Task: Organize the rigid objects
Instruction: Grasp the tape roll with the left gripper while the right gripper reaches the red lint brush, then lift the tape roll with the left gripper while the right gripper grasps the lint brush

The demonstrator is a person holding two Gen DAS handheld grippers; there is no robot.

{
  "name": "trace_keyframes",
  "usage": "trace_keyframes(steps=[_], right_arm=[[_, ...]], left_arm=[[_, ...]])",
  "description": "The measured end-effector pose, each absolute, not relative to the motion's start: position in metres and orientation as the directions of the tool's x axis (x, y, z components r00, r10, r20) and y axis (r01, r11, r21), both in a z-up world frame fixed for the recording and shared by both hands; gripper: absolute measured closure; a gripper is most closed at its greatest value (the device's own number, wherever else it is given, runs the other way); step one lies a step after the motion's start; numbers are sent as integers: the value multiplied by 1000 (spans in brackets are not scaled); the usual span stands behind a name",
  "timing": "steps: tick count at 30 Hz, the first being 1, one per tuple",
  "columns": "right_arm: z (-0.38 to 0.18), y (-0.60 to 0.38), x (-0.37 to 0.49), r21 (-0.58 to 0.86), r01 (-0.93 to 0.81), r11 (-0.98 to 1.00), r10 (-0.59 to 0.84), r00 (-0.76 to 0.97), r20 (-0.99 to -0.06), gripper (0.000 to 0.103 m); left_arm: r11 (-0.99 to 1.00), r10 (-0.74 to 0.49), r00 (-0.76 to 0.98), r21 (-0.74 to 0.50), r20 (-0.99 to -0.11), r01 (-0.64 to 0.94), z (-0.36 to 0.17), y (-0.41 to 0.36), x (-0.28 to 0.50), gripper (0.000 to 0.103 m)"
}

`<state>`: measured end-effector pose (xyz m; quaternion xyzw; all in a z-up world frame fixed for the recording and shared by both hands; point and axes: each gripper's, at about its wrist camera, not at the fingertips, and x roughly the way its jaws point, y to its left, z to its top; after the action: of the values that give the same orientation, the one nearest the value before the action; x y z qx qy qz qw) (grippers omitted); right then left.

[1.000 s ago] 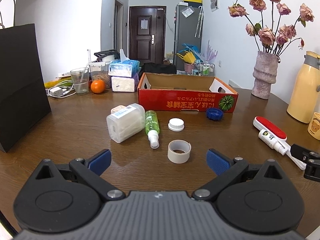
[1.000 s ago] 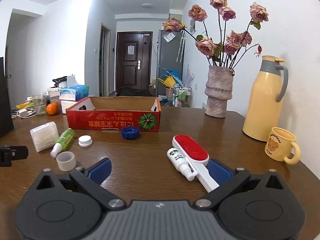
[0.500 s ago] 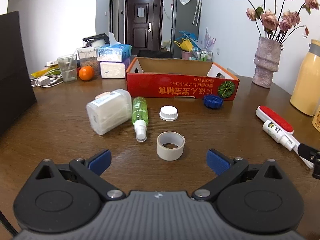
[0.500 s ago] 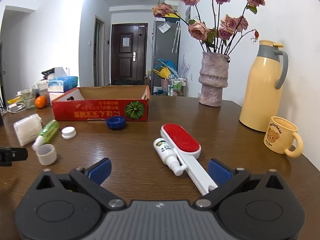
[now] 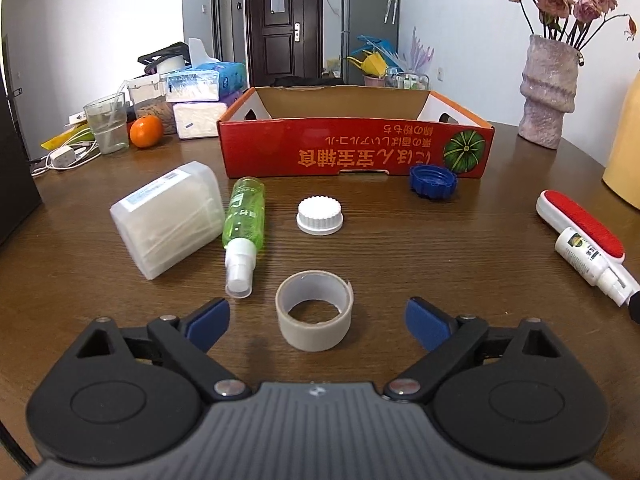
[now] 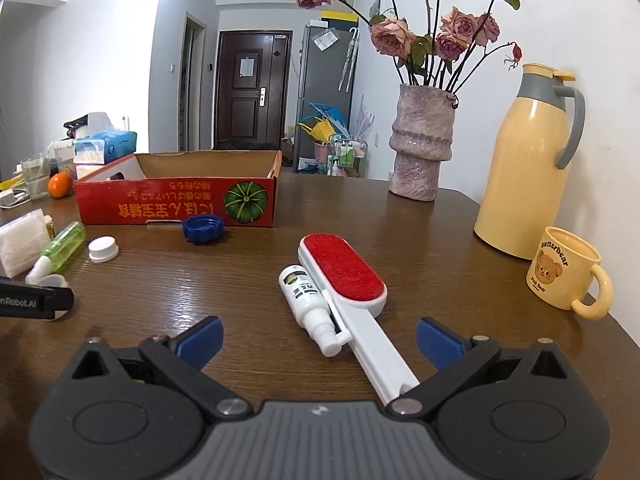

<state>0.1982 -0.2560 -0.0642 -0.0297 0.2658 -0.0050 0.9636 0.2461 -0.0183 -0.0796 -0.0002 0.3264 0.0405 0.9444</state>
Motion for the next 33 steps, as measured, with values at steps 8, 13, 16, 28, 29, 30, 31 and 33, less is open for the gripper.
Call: trace_keyframes(steps=[8,13,16,28,29,30,31,33], right_arm=[[-66,-256,213,-84,-18,996,-27,859,-511,1],[-65,-260,221,-89,-14,996,-32,865,-500,3],[-66,-264,227,-91,-19,996,-30,863,-505,10],[-69,-282,262,-106,-35,994,-28,840,-542,34],[-69,-285,265,-103,-28,994,-33,839,-544,34],[-70,-287,267,-102,-22,995,-37,837,-547,35],[-70,-290,270,-101,-17,995,-42,833,-551,35],[-73,-294,277,-100,-8,995,-50,824,-564,35]], left_arm=[[997,66,760,20,-646,-70,-87,-22,259,46],[998,47,752,-5,-657,-66,-90,-18,263,59],[998,37,755,-12,-655,-60,-91,-17,263,59],[998,25,758,-28,-652,-56,-91,-15,262,59],[998,24,758,-28,-652,-56,-91,-15,262,59],[998,23,758,-28,-652,-55,-91,-16,262,59],[998,24,758,-27,-652,-54,-91,-16,261,59],[998,22,759,-29,-651,-53,-91,-15,261,59]])
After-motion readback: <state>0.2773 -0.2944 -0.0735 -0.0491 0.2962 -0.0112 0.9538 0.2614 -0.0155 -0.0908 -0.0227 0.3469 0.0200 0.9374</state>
